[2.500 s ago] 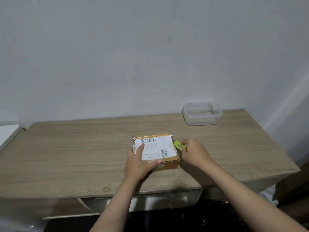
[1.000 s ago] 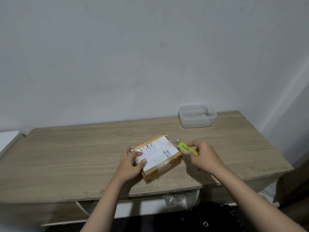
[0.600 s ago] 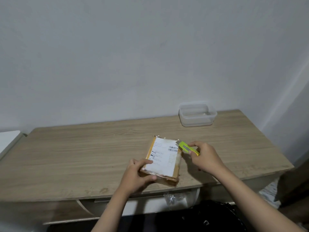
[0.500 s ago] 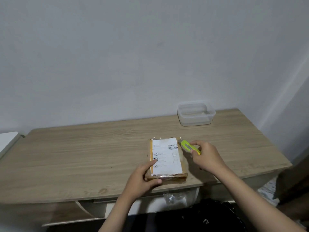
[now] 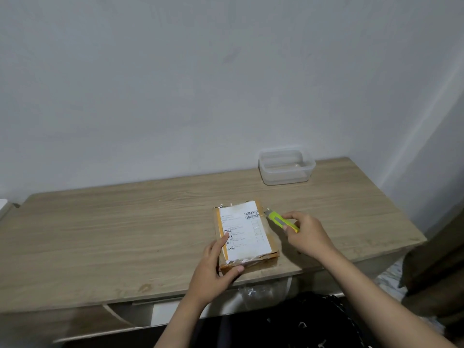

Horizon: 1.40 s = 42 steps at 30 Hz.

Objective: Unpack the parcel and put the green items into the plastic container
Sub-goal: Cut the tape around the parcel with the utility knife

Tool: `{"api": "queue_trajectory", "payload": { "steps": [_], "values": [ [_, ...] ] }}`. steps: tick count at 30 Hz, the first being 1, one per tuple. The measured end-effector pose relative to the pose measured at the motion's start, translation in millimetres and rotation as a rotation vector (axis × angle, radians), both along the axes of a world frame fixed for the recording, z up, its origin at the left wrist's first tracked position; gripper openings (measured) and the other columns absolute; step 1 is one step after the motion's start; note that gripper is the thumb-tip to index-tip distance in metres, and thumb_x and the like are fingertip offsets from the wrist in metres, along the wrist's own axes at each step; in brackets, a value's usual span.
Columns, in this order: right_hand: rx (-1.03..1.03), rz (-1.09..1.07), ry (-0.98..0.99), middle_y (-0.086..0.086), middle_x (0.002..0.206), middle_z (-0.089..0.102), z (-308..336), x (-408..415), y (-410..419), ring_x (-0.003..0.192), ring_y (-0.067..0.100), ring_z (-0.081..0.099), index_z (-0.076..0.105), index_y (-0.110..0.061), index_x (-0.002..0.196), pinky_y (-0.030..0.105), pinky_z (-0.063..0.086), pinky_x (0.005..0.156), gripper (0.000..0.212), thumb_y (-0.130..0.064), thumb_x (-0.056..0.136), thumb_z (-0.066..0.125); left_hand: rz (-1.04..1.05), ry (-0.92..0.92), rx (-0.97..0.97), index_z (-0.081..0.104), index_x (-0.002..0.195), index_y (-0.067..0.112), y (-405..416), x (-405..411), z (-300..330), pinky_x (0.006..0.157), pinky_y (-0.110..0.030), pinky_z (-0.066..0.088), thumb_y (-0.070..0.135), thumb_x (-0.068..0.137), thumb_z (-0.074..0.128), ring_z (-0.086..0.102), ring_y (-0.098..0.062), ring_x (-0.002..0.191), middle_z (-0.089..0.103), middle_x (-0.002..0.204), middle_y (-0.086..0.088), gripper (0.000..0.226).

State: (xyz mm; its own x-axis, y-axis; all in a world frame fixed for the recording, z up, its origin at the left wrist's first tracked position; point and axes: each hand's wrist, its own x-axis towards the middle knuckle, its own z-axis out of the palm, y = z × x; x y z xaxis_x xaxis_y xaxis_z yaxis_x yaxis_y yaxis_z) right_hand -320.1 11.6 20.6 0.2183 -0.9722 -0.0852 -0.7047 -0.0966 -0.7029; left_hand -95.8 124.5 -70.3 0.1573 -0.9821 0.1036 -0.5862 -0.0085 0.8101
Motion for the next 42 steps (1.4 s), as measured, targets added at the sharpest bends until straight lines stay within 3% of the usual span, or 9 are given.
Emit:
{"api": "queue_trajectory", "payload": {
  "steps": [4,8,11,19,26,29,34,37,42],
  "values": [
    [0.042,0.02,-0.029,-0.003,0.081,0.057,-4,2,-3,0.058,0.015,0.056,0.061,-0.026,0.116,0.026,0.045,0.054,0.03,-0.02,0.087,0.06,0.008,-0.002,-0.028,0.032,0.14,0.041,0,-1,-3,0.097,-0.004,0.03,0.062,0.071,0.064,0.038,0.001,0.128,0.043,0.136,0.008,0.079],
    [0.05,0.037,-0.06,0.0,0.084,0.062,-6,0,-5,0.058,0.012,0.053,0.061,-0.024,0.116,0.022,0.04,0.051,0.03,-0.019,0.086,0.061,0.015,-0.012,-0.04,0.031,0.14,0.042,0,-1,-4,0.099,-0.023,0.042,0.064,0.071,0.063,0.039,-0.002,0.126,0.041,0.134,0.007,0.08],
    [0.073,0.094,-0.056,-0.007,0.084,0.059,-3,-8,-8,0.06,0.004,0.047,0.062,-0.023,0.117,0.019,0.035,0.048,0.031,-0.017,0.087,0.061,0.011,-0.016,-0.047,0.031,0.14,0.042,0,-1,-4,0.099,-0.027,0.044,0.064,0.071,0.063,0.041,-0.001,0.125,0.041,0.133,0.007,0.079],
    [0.039,0.188,0.093,0.0,0.092,0.061,8,-12,-14,0.063,0.002,0.045,0.062,-0.025,0.114,0.02,0.033,0.05,0.028,-0.02,0.087,0.061,0.012,-0.035,-0.055,0.032,0.14,0.039,-1,-1,-5,0.088,0.003,0.029,0.062,0.071,0.062,0.04,0.005,0.122,0.041,0.131,0.006,0.078],
    [0.036,0.266,0.239,-0.002,0.088,0.056,24,-10,-6,0.046,0.013,0.053,0.06,-0.021,0.117,0.025,0.044,0.048,0.03,-0.021,0.087,0.059,0.056,-0.048,-0.062,0.035,0.137,0.039,0,-6,-2,0.086,0.004,0.028,0.06,0.07,0.062,0.038,0.015,0.118,0.045,0.128,0.006,0.075],
    [0.05,0.268,0.253,0.002,0.091,0.059,27,-10,-2,0.047,0.012,0.053,0.06,-0.02,0.117,0.027,0.045,0.049,0.029,-0.02,0.088,0.058,0.064,-0.055,-0.058,0.034,0.136,0.041,1,-7,0,0.085,0.004,0.029,0.062,0.069,0.061,0.038,0.017,0.114,0.045,0.128,0.007,0.075],
    [0.071,0.289,0.282,-0.001,0.089,0.057,29,-13,9,0.048,0.009,0.052,0.061,-0.021,0.114,0.024,0.043,0.048,0.027,-0.021,0.087,0.059,0.058,-0.049,-0.042,0.033,0.137,0.041,1,-7,1,0.086,0.002,0.029,0.063,0.069,0.06,0.042,0.003,0.117,0.045,0.129,0.007,0.076],
    [0.061,0.279,0.276,-0.006,0.074,0.055,28,-18,13,0.05,0.012,0.052,0.063,-0.022,0.111,0.027,0.044,0.054,0.027,-0.021,0.085,0.06,0.054,-0.045,-0.039,0.033,0.136,0.043,1,-7,2,0.086,0.002,0.029,0.063,0.069,0.06,0.042,0.003,0.117,0.046,0.127,0.007,0.075],
    [0.019,0.162,0.214,0.001,0.079,0.06,29,-29,15,0.047,0.015,0.054,0.062,-0.024,0.11,0.029,0.047,0.052,0.025,-0.021,0.085,0.059,0.075,-0.026,-0.018,0.034,0.136,0.041,1,-10,1,0.084,0.002,0.03,0.067,0.066,0.06,0.039,0.015,0.112,0.045,0.128,0.009,0.08]
  ]
}}
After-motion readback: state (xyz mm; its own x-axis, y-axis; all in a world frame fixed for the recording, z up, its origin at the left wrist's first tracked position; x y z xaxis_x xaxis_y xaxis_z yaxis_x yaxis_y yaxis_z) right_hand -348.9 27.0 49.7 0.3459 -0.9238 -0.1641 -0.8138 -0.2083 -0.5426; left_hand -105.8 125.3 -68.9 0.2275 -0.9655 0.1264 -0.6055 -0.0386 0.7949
